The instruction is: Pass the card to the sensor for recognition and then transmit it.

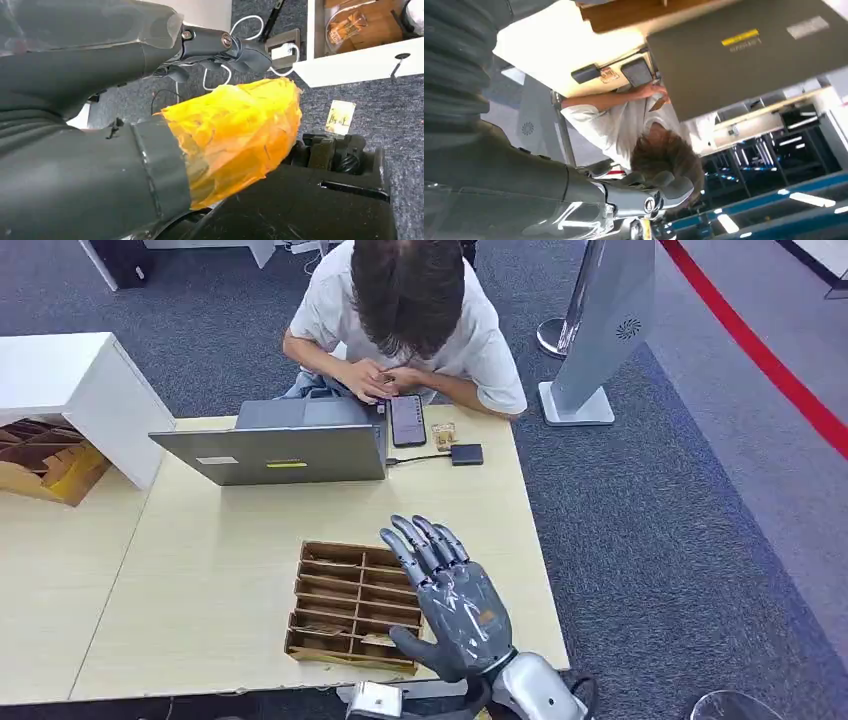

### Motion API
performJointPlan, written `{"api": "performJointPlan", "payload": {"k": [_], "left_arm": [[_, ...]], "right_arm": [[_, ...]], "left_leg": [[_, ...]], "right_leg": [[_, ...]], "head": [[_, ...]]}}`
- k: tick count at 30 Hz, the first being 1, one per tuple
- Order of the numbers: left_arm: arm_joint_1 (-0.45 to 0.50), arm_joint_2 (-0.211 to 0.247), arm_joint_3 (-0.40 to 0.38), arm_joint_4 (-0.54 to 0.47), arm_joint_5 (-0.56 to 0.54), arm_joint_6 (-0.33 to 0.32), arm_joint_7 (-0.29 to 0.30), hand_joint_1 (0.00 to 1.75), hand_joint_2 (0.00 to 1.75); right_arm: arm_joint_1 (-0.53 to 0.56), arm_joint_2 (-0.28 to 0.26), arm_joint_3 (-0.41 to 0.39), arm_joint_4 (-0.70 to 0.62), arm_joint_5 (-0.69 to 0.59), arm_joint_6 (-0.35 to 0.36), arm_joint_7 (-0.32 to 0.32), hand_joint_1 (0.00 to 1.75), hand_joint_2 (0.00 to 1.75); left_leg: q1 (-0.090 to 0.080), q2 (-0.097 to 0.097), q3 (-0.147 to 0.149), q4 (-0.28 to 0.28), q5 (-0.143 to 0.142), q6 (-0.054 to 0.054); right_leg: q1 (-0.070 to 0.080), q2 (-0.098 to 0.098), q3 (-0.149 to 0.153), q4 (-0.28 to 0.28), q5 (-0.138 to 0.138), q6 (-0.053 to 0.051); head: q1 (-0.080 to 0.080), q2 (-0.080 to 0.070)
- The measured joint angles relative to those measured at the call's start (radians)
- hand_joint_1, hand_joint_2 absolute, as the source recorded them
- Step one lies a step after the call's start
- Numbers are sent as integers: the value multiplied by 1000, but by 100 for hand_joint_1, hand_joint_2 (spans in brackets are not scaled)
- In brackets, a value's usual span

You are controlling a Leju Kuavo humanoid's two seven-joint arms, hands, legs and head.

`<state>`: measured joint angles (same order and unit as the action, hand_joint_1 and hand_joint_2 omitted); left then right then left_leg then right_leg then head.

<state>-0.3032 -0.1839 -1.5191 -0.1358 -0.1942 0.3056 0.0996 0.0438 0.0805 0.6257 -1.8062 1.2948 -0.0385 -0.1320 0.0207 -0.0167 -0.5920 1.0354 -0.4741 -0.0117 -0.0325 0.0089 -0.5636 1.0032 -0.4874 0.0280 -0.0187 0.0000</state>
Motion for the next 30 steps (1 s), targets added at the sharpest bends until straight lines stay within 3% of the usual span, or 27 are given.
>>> {"api": "performJointPlan", "payload": {"k": [7, 20, 30], "left_arm": [[-1, 0, -14, 0, 6, -6, 0, 0, 0], [0, 0, -27, 0, 2, -6, -1, 0, 0], [0, 0, -31, 0, -7, -9, -3, 0, 0]], "right_arm": [[-8, -43, 51, 128, -3, -118, 9, 0, 175], [-40, -92, 123, 212, -29, -99, 35, 0, 175], [-51, -99, 140, 249, -39, -91, 48, 0, 175]], "left_leg": [[0, 0, 0, 0, 0, 0], [0, 0, 0, 0, 0, 0], [0, 0, 0, 0, 0, 0]], "right_leg": [[0, 0, 0, 0, 0, 0], [0, 0, 0, 0, 0, 0], [0, 0, 0, 0, 0, 0]], "head": [[0, 0], [0, 0], [0, 0]]}}
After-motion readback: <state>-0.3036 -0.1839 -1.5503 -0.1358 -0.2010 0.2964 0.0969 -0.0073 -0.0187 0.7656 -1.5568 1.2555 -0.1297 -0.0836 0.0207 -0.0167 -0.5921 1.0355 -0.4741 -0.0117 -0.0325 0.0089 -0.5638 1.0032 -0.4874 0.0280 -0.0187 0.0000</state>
